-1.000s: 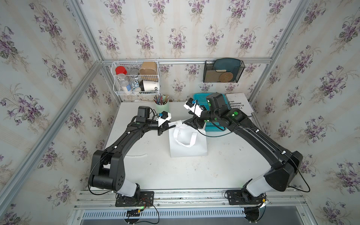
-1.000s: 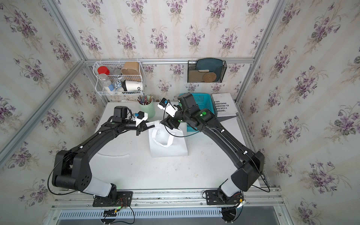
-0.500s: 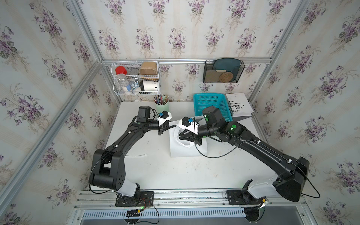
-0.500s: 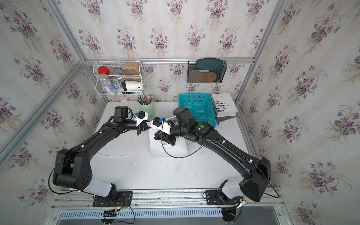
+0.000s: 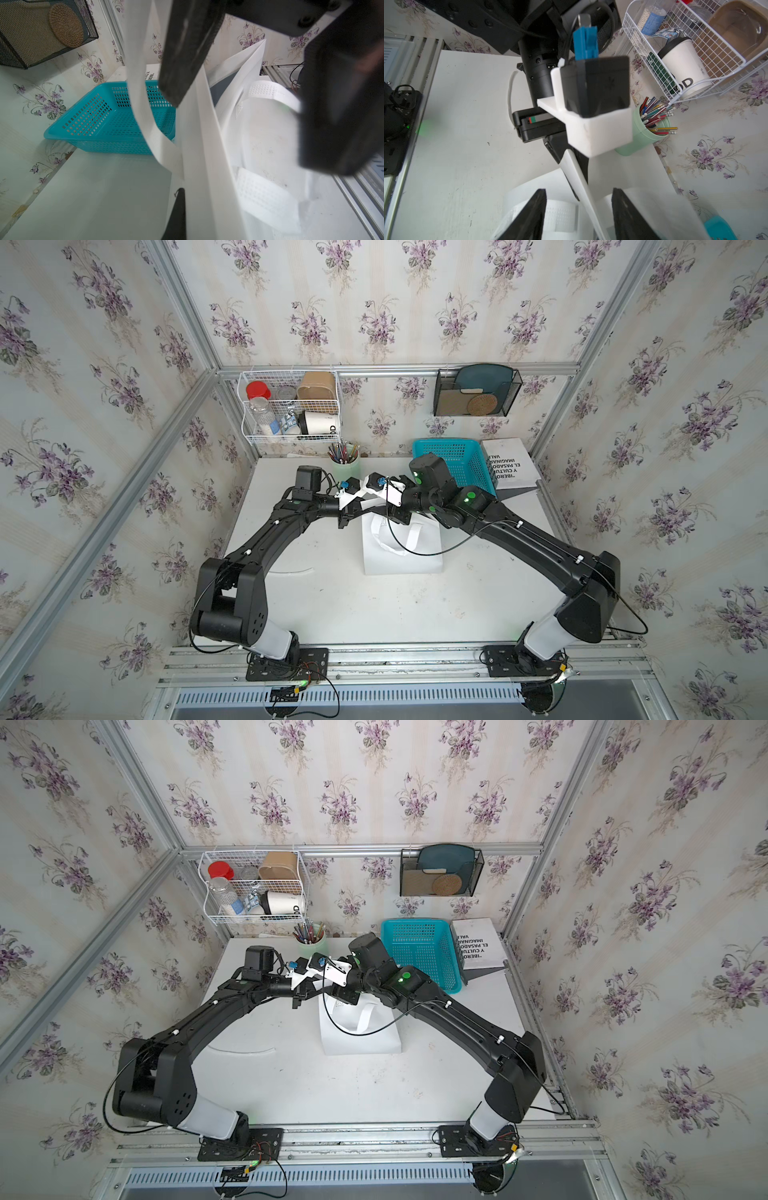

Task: Place the ice pack in the delivery bag
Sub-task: Close the delivery bag at the center of the board.

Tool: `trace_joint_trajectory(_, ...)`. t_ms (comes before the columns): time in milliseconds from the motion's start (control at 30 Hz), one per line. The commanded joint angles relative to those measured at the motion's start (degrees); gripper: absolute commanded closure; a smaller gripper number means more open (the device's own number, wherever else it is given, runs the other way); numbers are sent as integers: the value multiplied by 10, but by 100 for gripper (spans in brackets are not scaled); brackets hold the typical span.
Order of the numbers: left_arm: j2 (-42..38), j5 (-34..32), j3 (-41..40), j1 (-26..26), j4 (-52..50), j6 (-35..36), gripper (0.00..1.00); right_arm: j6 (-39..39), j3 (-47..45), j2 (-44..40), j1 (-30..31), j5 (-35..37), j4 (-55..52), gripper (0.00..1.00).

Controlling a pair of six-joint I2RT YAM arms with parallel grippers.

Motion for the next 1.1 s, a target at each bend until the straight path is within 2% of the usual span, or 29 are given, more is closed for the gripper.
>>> trace_joint_trajectory(0,-4,14,1,-1,4,6,100,-28,3,4,0,35,-30,45)
trace_joint_trajectory(167,-4,11,1,-1,8,1,100,-45,24,12,1,12,-89,55)
trace_joint_trajectory(333,-3,11,6,-1,8,0,100,-37,27,15,1,-16,-128,60)
trace_joint_trajectory(500,-3,12,5,-1,13,-6,100,-21,50,38,1,-27,-158,69)
trace_joint_trajectory(767,-10,11,1,0,13,-5,100,-7,57,53,0,-3,-162,67)
trace_joint_trajectory(933,-14,8,-3,-2,20,-10,100,31,105,73,0,13,-172,73)
trace_joint_trajectory(1067,-17,6,-8,-2,18,-5,100,35,76,38,-2,19,-109,56)
